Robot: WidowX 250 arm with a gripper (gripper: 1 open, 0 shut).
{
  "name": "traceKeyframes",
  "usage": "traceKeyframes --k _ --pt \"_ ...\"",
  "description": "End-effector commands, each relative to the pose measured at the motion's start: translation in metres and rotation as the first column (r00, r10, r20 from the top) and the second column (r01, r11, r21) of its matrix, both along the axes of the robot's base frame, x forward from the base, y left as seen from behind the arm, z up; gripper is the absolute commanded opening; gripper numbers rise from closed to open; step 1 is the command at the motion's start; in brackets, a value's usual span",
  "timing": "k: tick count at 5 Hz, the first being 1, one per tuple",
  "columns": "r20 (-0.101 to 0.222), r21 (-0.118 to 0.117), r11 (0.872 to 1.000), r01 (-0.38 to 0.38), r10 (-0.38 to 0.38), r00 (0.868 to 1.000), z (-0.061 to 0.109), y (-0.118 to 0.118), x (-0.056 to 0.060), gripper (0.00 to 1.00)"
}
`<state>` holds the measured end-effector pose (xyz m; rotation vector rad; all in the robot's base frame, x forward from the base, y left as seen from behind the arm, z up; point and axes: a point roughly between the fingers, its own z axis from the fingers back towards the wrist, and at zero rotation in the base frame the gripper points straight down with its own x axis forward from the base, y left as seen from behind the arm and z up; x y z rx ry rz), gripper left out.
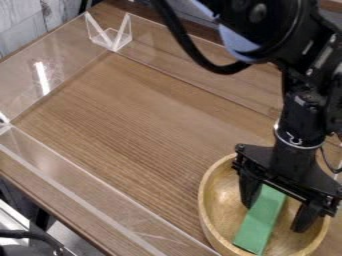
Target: Remove the green block from inside the brown bowl and put it on the table
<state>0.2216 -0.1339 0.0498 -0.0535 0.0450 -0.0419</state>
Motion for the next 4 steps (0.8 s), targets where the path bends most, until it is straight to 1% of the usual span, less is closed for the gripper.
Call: traceKeyframes --k 1,4 --pt "0.026 -0.018 1.000 -0.009 0.009 1.000 0.0061 0.0006 0.0056 1.00" --pt "0.021 -0.027 1.000 -0.013 0.014 1.000 0.0029 0.0038 0.0052 1.00"
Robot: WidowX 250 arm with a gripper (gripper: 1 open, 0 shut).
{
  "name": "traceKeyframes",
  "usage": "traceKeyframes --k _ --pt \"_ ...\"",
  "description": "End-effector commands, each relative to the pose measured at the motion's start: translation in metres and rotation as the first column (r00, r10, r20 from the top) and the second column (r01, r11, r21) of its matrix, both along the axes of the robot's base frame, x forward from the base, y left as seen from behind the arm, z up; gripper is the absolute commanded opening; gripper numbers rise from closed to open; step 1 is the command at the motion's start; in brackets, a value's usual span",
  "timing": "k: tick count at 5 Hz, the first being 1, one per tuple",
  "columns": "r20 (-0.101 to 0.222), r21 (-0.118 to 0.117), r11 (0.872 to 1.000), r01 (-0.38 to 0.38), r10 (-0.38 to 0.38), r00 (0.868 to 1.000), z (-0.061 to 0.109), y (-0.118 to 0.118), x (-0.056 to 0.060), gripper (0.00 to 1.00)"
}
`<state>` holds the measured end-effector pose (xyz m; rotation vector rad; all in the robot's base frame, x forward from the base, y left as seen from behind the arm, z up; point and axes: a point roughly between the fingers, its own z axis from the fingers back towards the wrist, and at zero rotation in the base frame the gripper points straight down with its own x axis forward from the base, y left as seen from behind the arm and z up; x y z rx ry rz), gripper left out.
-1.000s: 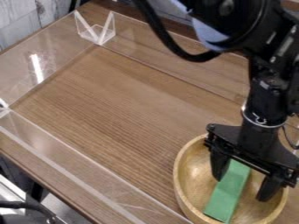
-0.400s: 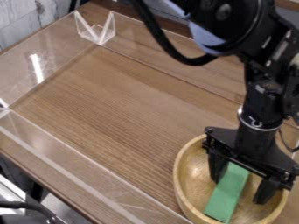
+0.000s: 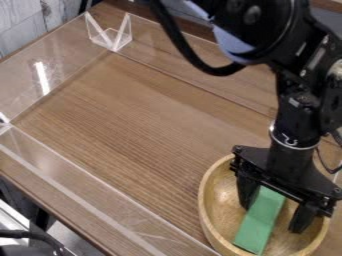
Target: Remove the green block from inside the brown bowl and put it on the table
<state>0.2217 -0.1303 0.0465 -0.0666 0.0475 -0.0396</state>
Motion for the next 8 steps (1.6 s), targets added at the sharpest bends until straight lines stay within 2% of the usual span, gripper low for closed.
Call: traceKeyframes --k 1,6,7,8 --pt "0.022 -0.016 1.000 -0.014 0.015 1.000 0.005 0.001 0.005 1.00" --pt "0.020 -0.030 0.999 -0.031 0.031 0.999 0.000 0.004 0.004 1.00" --pt "0.020 -0.030 0.999 -0.035 0.035 0.999 -0.005 0.004 0.004 0.00" --pt "0.016 -0.031 0.999 -0.036 0.037 0.999 -0.001 0.006 0.003 0.00"
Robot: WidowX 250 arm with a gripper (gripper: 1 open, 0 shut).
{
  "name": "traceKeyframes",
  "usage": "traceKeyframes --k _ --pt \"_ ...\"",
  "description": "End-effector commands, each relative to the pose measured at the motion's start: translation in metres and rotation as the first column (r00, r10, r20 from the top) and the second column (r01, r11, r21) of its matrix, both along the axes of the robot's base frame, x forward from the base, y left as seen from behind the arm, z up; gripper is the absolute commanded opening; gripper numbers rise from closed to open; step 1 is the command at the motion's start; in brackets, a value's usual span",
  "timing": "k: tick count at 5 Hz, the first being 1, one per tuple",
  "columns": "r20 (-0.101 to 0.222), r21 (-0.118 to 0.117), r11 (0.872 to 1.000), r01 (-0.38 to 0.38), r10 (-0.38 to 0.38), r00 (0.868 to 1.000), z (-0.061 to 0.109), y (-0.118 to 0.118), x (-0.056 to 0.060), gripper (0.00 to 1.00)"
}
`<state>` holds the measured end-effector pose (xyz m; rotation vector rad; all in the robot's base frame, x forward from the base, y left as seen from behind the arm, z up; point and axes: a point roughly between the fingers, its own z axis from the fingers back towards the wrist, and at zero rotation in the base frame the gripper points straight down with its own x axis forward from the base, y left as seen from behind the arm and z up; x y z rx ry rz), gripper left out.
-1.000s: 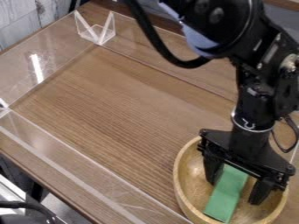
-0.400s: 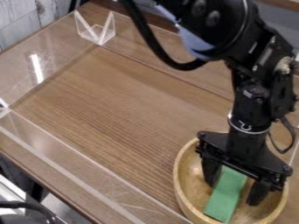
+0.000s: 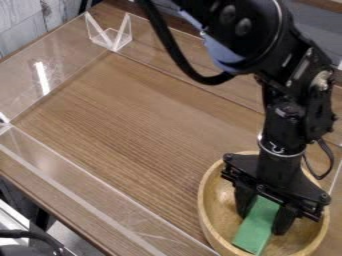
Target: Remove the green block from inside the brown bowl and put it on the table
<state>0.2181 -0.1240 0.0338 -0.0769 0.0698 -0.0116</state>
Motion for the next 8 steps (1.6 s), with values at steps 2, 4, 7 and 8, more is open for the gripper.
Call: traceKeyframes --k 2,4,7,8 --pt "0.027 -0.025 1.000 -0.015 0.015 1.000 0.027 0.003 0.004 0.00" --pt "0.033 -0.035 0.999 -0.038 0.039 0.999 0.062 0.011 0.003 0.00" --pt "0.124 -0.038 0.979 -0.200 0.203 0.971 0.159 0.080 0.023 0.00" --pt "0.135 -0.041 0.985 -0.167 0.172 0.976 0.153 0.063 0.023 0.00"
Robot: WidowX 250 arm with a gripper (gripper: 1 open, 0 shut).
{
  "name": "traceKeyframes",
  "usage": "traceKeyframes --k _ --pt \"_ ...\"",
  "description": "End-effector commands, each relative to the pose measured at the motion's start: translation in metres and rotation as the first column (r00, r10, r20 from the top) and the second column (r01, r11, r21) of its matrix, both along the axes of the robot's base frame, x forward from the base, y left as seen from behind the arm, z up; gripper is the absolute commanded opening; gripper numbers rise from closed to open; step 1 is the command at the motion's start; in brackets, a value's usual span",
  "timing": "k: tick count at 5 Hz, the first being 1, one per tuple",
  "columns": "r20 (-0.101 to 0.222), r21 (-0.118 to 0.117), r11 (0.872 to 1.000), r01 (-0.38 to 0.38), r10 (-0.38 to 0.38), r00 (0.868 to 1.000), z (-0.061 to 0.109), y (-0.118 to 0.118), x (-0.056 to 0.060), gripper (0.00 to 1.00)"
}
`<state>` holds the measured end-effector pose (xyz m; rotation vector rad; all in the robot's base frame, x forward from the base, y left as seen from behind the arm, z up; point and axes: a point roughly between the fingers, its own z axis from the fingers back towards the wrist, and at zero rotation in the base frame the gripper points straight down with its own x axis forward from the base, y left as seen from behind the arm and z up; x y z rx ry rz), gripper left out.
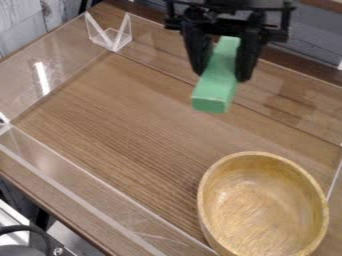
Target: Remove the green block from inside the brown bowl and put it on the table
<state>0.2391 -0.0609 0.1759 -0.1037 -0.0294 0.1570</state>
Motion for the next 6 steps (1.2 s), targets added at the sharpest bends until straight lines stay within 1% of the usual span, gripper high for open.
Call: traceKeyframes --k 1,2,3,4,6 --pt "0.054 -0.004 0.999 0.050 -0.050 0.997 0.004 -0.013 0.000 0.00" --pt "0.061 -0.003 0.996 0.094 -0.093 0.994 -0.002 -0.023 -0.004 0.00" --pt "0.069 -0.003 0.993 0.117 -0.117 0.991 -0.007 -0.032 -0.009 0.00" --pt "0.075 0.000 0.993 0.119 -0.118 0.990 -0.012 -0.035 -0.016 0.00" --pt "0.087 0.003 0.993 0.118 -0.117 0.989 -0.011 -0.034 -0.026 0.00"
